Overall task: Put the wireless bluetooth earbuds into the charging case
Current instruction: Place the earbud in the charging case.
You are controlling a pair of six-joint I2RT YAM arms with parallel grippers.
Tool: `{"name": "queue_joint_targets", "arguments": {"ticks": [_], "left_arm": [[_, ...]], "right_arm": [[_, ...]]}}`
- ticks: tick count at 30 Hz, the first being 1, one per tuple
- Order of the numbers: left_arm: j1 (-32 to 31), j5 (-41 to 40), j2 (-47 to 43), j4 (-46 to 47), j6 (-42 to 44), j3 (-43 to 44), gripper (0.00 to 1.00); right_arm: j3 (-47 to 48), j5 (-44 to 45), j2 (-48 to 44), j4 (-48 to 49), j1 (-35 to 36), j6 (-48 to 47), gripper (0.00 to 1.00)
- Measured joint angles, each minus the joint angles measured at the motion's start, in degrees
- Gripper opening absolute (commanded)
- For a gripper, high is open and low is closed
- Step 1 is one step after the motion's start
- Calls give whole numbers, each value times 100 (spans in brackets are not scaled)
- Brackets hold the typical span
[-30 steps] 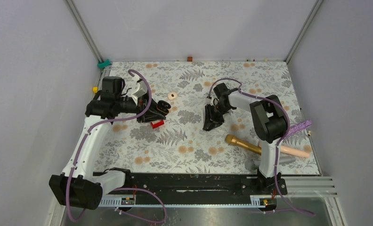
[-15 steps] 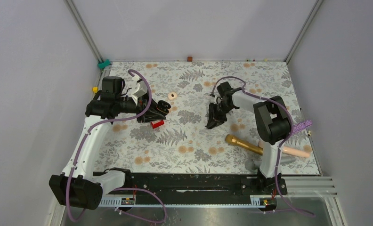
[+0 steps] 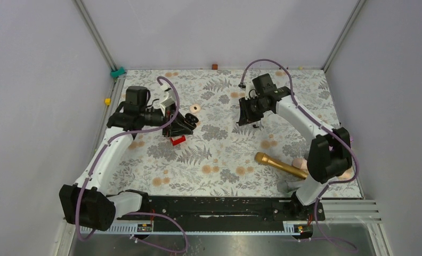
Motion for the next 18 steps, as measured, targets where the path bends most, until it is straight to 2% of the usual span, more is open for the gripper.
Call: {"name": "queue_joint_targets", "arguments": {"ticks": [8,18], "left_arm": [[-730,-883,459,664,-636,-85,0],[-1303,-1290,1185,1128,-1270,-85,0]], "right_arm": [[33,824,-1287,-175,658,-1137,23],[-46,1694,-2448,175,1720,-2096,24]]}}
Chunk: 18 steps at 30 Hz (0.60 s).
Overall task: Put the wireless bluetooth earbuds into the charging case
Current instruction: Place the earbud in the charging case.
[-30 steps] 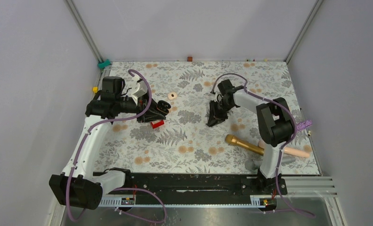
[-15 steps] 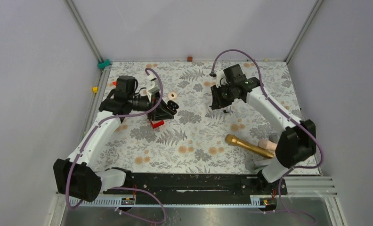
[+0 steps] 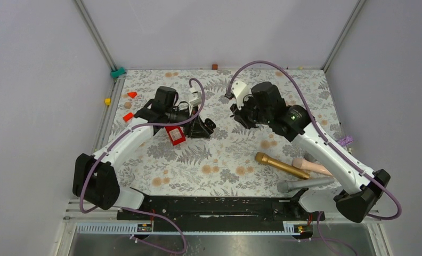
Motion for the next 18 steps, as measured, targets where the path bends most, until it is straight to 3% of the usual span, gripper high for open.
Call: {"name": "queue_joint_targets", "arguments": {"ticks": [11,18], "left_arm": [[-131,114,90,216,-302,0,0],[-149,13,-87,533,-337,-170,0]], "right_arm": [[-490,1550,-181,629,1346,-828,25],[-487,2028,17,708,1773,-887,25]]}}
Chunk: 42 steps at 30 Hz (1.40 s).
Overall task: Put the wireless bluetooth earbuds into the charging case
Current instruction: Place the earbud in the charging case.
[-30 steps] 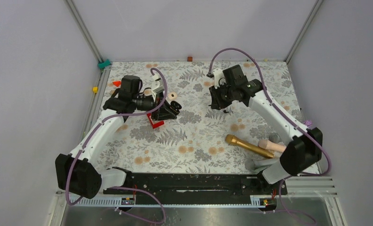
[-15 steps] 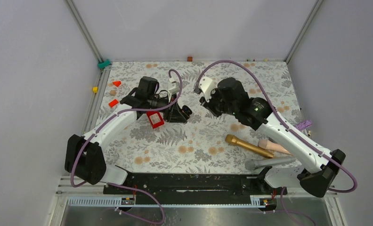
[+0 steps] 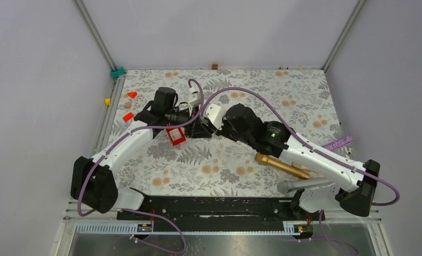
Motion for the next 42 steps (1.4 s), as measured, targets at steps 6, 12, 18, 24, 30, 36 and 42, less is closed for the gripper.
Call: {"name": "queue_joint_targets", "arguments": {"ticks": [6,12,18,24,30,36,42], "left_arm": [[-22,-4,-155,160,-11,-94,0],[-24,39,-170,341,-68,-138,0],[-26,92,-173,385,-149,-170,0],[-26,98,-175,468,-214,-170,0],[-26,98,-177,516,-267,-192,0],[-26,96,-177,516,-286,-192,0],[-26,96,-177,514,-291,-192,0]], "right_arm": [[0,245,184,11,160,-7,25],[0,289,216,120,168,20,25],[-2,297,238,186,221,20,25],[-33,337,308,258,337,17,25],[-74,404,315,264,400,13,25],[-92,444,315,286,424,13,27],[-92,437,317,286,437,15,28]]}}
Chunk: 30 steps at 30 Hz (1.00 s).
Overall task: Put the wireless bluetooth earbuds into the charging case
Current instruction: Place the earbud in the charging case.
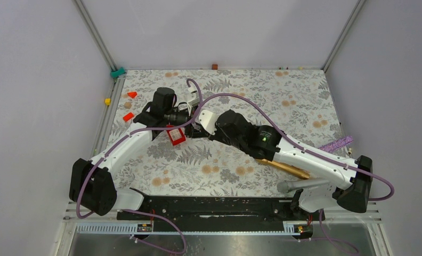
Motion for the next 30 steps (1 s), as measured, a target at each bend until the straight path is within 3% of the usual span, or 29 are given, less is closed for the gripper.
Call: {"name": "queue_joint_targets", "arguments": {"ticks": [12,30], "left_arm": [[0,-17,-2,-4,-13,-85,0],[0,-17,-87,50,-7,-85,0]], "right_arm": [[0,42,107,-22,98,7,32],[107,-157,109,-203,138,92,58]]}}
